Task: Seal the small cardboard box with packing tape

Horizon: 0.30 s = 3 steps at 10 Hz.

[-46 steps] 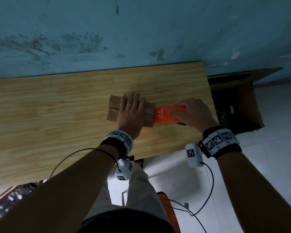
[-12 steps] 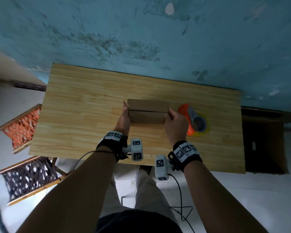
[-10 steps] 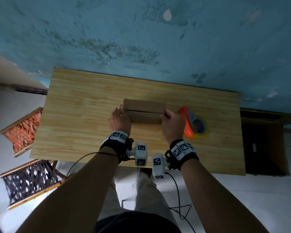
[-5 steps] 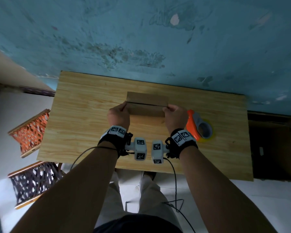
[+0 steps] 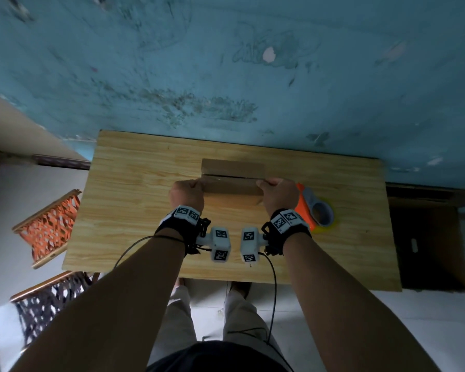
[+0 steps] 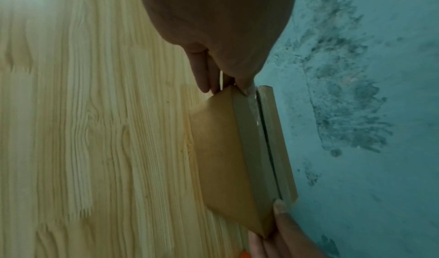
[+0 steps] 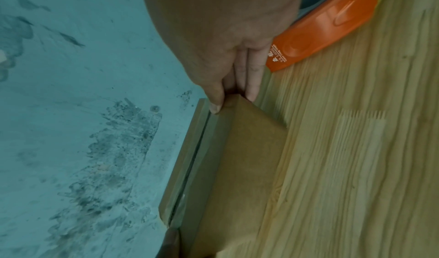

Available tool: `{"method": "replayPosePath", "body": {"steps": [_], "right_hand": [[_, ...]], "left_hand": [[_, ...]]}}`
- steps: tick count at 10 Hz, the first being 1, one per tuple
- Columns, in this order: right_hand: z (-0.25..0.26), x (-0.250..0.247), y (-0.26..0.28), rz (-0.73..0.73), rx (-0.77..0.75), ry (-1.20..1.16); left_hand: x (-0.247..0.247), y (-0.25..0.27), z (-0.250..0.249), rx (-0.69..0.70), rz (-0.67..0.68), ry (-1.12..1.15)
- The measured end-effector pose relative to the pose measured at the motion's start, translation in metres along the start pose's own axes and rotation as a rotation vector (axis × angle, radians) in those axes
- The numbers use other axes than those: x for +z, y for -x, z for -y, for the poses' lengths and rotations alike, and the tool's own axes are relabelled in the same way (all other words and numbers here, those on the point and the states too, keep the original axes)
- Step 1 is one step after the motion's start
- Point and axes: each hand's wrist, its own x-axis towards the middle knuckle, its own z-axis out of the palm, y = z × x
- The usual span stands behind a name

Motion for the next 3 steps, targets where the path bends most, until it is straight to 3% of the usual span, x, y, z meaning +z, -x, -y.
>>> {"method": "replayPosePath", "body": {"steps": [1,2,3], "right_hand": [[0.009,-0.010,0.002,0.045,0.029,-0.042],[0.021,-0.021,-0.004,0.005,0.044,-0.075],[0.040,-0.040,-0.011,-0.121,0.031,-0.143]], "left_hand": [[-0.007,0.001,-0.011,0.027,0.062,-0.158],[-0.015,0.000,-0.031,0.053,0.034,-0.196],[-0.031,0.003,-0.060,0.077,-0.009,0.007]]}}
